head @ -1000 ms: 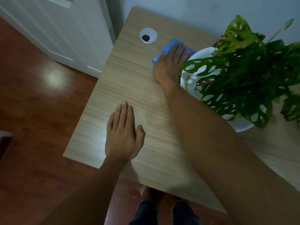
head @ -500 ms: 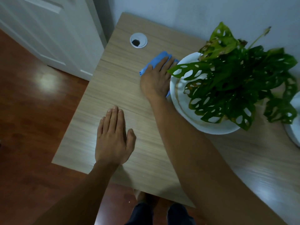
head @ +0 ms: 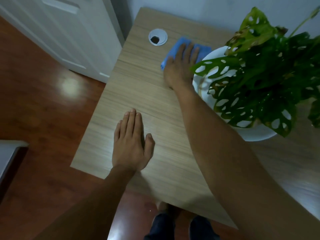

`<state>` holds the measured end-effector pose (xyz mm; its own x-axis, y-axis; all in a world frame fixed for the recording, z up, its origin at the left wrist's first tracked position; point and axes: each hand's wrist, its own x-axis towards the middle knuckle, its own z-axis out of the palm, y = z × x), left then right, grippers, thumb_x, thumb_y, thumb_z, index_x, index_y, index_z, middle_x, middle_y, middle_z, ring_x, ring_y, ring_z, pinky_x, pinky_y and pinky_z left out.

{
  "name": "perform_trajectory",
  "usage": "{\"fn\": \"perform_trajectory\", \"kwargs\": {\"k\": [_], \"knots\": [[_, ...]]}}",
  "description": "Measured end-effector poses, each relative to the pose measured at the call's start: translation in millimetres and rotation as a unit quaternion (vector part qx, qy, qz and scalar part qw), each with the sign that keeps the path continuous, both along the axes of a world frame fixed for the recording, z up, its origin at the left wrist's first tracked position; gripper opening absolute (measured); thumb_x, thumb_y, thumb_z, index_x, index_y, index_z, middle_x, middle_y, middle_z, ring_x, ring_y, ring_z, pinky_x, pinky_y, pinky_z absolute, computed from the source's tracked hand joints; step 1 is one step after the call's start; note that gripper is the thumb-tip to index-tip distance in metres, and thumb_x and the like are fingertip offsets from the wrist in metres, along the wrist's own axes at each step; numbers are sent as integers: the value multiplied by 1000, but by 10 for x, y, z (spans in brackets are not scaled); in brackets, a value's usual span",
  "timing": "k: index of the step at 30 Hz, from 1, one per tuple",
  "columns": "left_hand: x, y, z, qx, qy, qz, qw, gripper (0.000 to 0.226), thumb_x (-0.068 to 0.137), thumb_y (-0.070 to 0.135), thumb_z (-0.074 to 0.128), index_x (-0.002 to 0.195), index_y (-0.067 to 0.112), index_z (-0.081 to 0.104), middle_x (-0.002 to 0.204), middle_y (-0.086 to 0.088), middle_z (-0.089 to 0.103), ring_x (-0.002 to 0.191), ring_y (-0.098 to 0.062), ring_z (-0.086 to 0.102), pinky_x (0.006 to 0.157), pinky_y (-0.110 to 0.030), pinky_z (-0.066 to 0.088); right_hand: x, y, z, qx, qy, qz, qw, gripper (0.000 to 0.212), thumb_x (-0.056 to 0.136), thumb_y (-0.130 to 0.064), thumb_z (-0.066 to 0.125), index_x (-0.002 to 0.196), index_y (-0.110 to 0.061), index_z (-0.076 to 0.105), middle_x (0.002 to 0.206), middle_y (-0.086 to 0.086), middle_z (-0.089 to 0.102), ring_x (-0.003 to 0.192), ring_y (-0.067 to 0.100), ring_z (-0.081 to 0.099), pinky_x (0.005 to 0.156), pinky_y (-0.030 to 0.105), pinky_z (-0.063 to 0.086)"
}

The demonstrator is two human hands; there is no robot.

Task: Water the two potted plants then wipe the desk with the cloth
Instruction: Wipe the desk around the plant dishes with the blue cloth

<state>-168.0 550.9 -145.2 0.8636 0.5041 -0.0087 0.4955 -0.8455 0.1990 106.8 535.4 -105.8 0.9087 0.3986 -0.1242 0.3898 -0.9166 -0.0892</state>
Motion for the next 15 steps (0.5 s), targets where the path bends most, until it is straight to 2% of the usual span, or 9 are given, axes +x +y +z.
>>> {"fn": "perform_trajectory", "kwargs": {"k": [2,3,6,10,12,15], "knots": [[1,-10,29,-13,-5,3,1000,74,102,48,32,164,11,17,174,-6,13,162,-18,4,131,-34,-2,-236,-87,-117,54,37,49,997,60,107,-37,18,160,-12,12,169,11,-2,154,34,-5,123,56,0],[4,-13,42,-20,-7,4,1000,74,102,48,32,164,11,17,173,-6,13,162,-18,4,131,-36,1,-410,-171,-171,71,34,79,994,60,106,-40,16,161,-17,9,169,6,-2,155,30,-5,123,54,-1],[0,-23,69,-40,-8,7,999,72,101,45,32,163,12,18,173,-6,15,162,-18,7,131,-42,8,-902,-535,-250,52,22,172,983,60,105,-44,13,161,-25,12,169,-2,4,156,24,-1,123,54,2],[-22,-36,91,-40,-12,1,999,68,100,36,30,161,7,24,172,-10,19,161,-22,13,131,-42,9,-1413,-1161,-235,42,-6,280,959,57,107,-44,16,161,-26,13,169,-4,8,156,22,2,123,51,6],[-31,-49,121,-62,-26,1,998,68,99,32,28,160,3,27,171,-13,22,160,-24,16,131,-43,12,-1586,-1506,-241,36,-2,297,954,57,108,-43,18,161,-24,15,169,-3,10,156,22,3,124,51,7],[-76,-62,200,-107,-48,21,993,69,98,31,30,160,1,27,171,-15,21,160,-26,16,131,-43,13,-1643,-1647,-234,33,16,224,974,60,107,-44,16,161,-19,14,169,1,7,156,23,0,124,51,4]]}}
